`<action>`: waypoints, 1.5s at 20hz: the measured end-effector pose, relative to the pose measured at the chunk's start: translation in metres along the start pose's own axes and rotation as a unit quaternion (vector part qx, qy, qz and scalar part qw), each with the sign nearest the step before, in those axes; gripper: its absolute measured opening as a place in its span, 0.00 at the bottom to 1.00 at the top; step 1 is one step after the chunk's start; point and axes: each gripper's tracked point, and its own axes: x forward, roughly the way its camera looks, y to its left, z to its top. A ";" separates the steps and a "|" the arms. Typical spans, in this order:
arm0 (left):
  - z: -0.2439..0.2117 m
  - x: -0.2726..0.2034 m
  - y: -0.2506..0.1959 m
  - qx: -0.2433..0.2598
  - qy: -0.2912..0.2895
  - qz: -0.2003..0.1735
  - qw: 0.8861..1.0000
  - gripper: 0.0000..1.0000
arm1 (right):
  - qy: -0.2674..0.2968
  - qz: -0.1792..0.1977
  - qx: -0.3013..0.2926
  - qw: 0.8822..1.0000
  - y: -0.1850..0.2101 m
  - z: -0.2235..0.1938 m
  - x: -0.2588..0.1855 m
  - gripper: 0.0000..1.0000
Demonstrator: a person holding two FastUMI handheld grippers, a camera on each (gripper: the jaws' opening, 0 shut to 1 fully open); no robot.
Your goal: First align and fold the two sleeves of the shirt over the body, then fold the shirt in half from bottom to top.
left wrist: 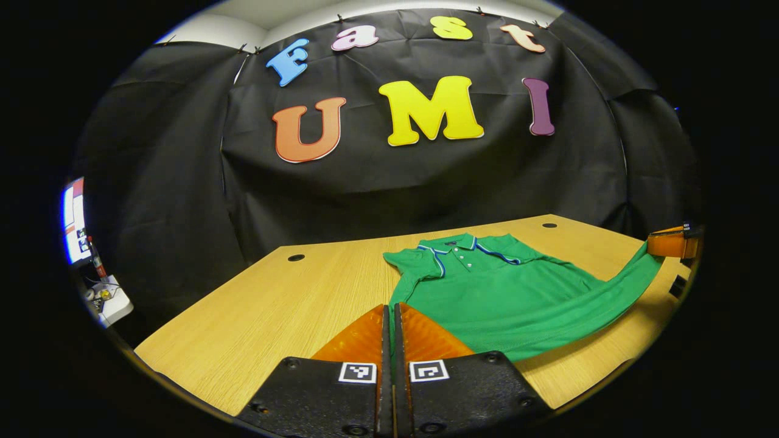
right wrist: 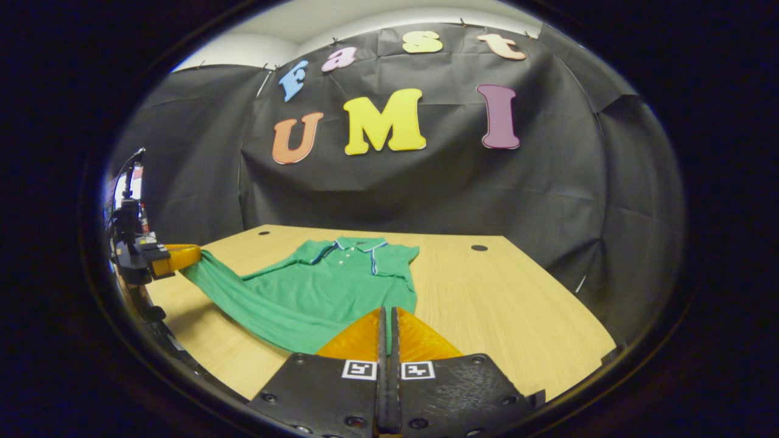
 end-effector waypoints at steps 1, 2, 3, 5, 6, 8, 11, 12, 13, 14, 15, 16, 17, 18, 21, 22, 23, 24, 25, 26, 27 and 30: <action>0.005 0.007 0.001 -0.006 0.003 -0.003 1.000 0.07 | -0.006 0.000 -0.004 1.000 0.000 0.009 0.006 0.00; 0.013 0.014 0.001 -0.013 0.002 -0.008 1.000 0.08 | -0.009 -0.003 -0.008 1.000 -0.002 0.019 0.013 0.00; 0.024 0.023 0.004 -0.015 -0.005 -0.010 1.000 0.07 | -0.013 -0.005 -0.012 1.000 -0.002 0.027 0.019 0.00; 0.046 0.038 0.013 -0.008 -0.019 -0.002 1.000 0.07 | -0.013 -0.012 -0.022 1.000 -0.005 0.040 0.034 0.00; 0.056 0.046 0.014 -0.009 -0.024 -0.002 1.000 0.07 | -0.010 -0.014 -0.024 1.000 -0.007 0.048 0.042 0.00; 0.077 0.063 0.016 -0.006 -0.036 -0.005 0.999 0.07 | -0.010 -0.015 -0.027 0.999 -0.007 0.067 0.060 0.00; 0.104 0.090 0.021 0.012 -0.048 0.002 0.999 0.07 | -0.015 -0.021 -0.030 0.999 -0.010 0.095 0.091 0.00; 0.110 0.100 0.022 0.015 -0.050 0.003 0.999 0.08 | -0.021 -0.024 -0.034 0.999 -0.011 0.106 0.103 0.00; 0.117 0.111 0.023 0.016 -0.052 0.005 0.999 0.08 | -0.025 -0.026 -0.036 0.999 -0.013 0.114 0.116 0.00; 0.126 0.120 0.025 0.017 -0.054 0.006 0.998 0.08 | -0.029 -0.028 -0.039 0.998 -0.013 0.123 0.128 0.00; 0.134 0.130 0.025 0.016 -0.059 0.007 0.998 0.07 | -0.033 -0.029 -0.039 0.998 -0.015 0.132 0.143 0.00; 0.141 0.143 0.026 0.013 -0.062 0.008 0.998 0.08 | -0.037 -0.030 -0.037 0.998 -0.016 0.140 0.157 0.00; 0.147 0.155 0.028 0.011 -0.063 0.011 0.998 0.07 | -0.038 -0.032 -0.033 0.998 -0.017 0.147 0.170 0.00; 0.154 0.169 0.029 0.009 -0.065 0.014 0.998 0.07 | -0.041 -0.034 -0.032 0.998 -0.019 0.155 0.187 0.00; 0.163 0.212 0.030 -0.004 -0.061 0.017 0.998 0.08 | -0.052 -0.043 -0.039 0.997 -0.025 0.178 0.238 0.00; 0.164 0.228 0.031 -0.013 -0.059 0.018 0.998 0.07 | -0.049 -0.046 -0.040 0.997 -0.027 0.182 0.256 0.00; 0.162 0.244 0.031 -0.027 -0.050 0.018 0.998 0.08 | -0.048 -0.049 -0.037 0.997 -0.027 0.185 0.275 0.00; 0.159 0.263 0.032 -0.035 -0.044 0.018 0.998 0.08 | -0.046 -0.050 -0.036 0.997 -0.028 0.188 0.294 0.00; 0.153 0.280 0.031 -0.044 -0.033 0.013 0.998 0.08 | -0.052 -0.057 -0.029 0.997 -0.031 0.192 0.310 0.00; 0.140 0.298 0.032 -0.050 -0.019 0.009 0.999 0.08 | -0.053 -0.068 -0.019 0.996 -0.035 0.197 0.327 0.00; 0.134 0.315 0.033 -0.052 -0.013 0.004 0.999 0.08 | -0.050 -0.073 -0.014 0.996 -0.035 0.195 0.342 0.00; 0.105 0.357 0.036 -0.055 0.020 0.010 0.998 0.08 | -0.037 -0.092 -0.011 0.995 -0.041 0.184 0.381 0.00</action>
